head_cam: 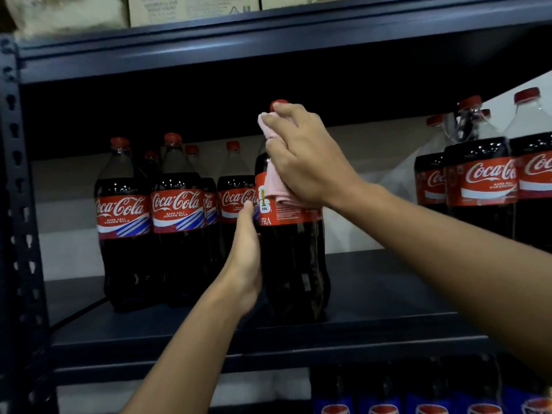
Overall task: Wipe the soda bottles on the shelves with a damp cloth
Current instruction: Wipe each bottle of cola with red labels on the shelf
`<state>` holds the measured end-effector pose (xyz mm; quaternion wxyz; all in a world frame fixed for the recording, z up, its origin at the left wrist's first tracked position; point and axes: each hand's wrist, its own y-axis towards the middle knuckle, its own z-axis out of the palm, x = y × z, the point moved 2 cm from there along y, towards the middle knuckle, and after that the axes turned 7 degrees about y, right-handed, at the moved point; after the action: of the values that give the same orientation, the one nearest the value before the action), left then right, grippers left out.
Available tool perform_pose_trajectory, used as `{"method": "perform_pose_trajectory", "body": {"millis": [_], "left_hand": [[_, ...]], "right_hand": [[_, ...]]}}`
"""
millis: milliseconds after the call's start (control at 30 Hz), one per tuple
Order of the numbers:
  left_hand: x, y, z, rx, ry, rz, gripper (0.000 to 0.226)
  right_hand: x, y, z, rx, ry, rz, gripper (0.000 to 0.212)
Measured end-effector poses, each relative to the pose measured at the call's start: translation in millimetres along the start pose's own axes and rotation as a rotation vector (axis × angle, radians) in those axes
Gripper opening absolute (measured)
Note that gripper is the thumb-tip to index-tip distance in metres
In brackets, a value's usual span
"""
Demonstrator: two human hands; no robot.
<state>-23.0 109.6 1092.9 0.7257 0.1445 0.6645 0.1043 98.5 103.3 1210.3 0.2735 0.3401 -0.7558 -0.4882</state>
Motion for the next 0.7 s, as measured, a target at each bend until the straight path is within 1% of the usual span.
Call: {"method": "perform_pose_trajectory", "body": {"millis": [100,200,267,300,333,400,433,467,500,533,600,700], "left_hand": [[8.8,-3.3,14.3,-0.066,-0.042,0.051,0.071],[12.4,1.5,15.1,-0.09,-0.068,0.116,0.065],[12.9,6.0,13.7,-0.077,-0.07,0.15,0.059],[12.5,6.7,12.8,-0.068,-0.076,0.168,0.057],[12.1,7.7,11.6,-0.057,-0.097,0.186,0.056],[15.0,11.8,8.3,-0.003,-0.157,0.174,0.055],[15.5,13.6,6.6,0.024,-0.176,0.148,0.054],[16.6,14.8,4.9,0.04,-0.189,0.123,0.054],[17.3,15.8,3.1,0.053,-0.186,0.104,0.052],[16.3,15.9,1.8,0.073,-0.187,0.098,0.051],[15.0,15.2,2.1,0.116,-0.182,0.088,0.051],[16.4,17.2,0.7,0.138,-0.162,0.071,0.054]], "right_hand": [[4.2,-15.2,13.2,-0.093,-0.063,-0.018,0.06],[6.3,-53.0,26.4,-0.178,-0.172,-0.112,0.066],[9.6,-81.9,37.6,-0.162,-0.223,-0.137,0.067],[11.1,-95.1,45.9,-0.122,-0.263,-0.13,0.065],[16.6,-107.4,60.6,-0.084,-0.4,-0.118,0.063],[18.5,-137.6,78.2,-0.005,-0.661,-0.029,0.065],[12.5,-153.7,80.0,0.026,-0.653,-0.083,0.065],[8.2,-166.9,74.7,0.079,-0.552,-0.169,0.064],[6.3,-179.3,68.6,0.09,-0.465,-0.267,0.063],[8.1,-184.3,65.1,0.093,-0.43,-0.315,0.062],[8.7,-178.1,64.5,0.074,-0.425,-0.327,0.059],[13.3,-142.2,57.0,-0.057,-0.306,-0.234,0.055]]}}
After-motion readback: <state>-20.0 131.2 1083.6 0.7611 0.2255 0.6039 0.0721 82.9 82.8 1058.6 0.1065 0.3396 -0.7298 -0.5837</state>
